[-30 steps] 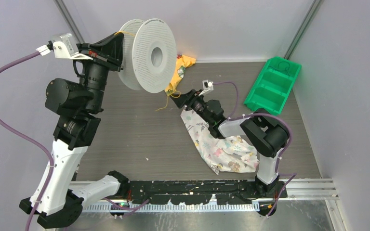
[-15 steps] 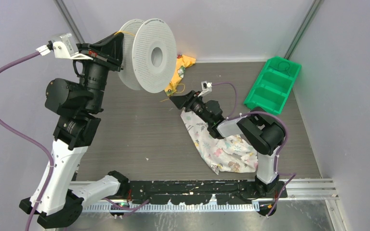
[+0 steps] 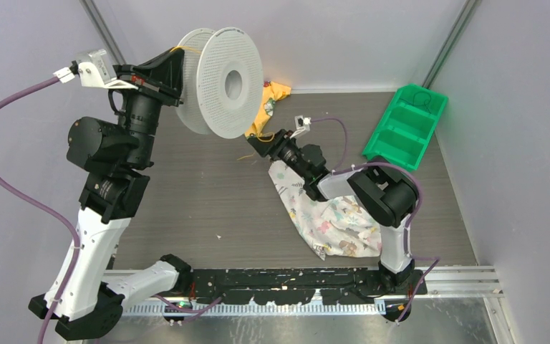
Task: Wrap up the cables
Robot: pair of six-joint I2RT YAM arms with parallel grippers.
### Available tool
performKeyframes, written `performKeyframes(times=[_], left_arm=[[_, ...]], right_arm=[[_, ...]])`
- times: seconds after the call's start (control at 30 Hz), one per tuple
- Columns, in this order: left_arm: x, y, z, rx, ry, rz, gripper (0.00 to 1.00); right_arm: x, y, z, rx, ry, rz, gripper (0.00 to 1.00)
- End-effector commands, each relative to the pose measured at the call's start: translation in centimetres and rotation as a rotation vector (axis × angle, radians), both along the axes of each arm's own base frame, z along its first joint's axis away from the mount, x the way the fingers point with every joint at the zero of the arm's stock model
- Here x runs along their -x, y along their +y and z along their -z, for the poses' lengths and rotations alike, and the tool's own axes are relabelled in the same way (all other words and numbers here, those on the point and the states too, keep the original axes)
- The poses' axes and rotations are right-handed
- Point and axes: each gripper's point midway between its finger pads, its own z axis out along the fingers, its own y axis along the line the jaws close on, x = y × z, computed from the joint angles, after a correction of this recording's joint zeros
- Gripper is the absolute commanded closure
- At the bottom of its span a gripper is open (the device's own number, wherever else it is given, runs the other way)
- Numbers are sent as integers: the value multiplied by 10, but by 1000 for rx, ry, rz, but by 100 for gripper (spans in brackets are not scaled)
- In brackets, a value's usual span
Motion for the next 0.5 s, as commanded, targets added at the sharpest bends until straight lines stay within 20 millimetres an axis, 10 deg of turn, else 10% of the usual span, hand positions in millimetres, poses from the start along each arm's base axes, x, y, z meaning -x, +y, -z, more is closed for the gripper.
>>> performKeyframes(times=[0.0, 0.13, 0.47], left_arm=[[31, 14, -42, 102, -147, 26, 99], [32, 15, -42, 100, -149, 25, 100], [14, 18, -28, 50, -112, -57, 99]], right_arm=[[-6, 7, -17, -65, -25, -18, 59], [-3, 13, -14, -64, -15, -56, 99], [26, 11, 4, 29, 94, -170, 99]])
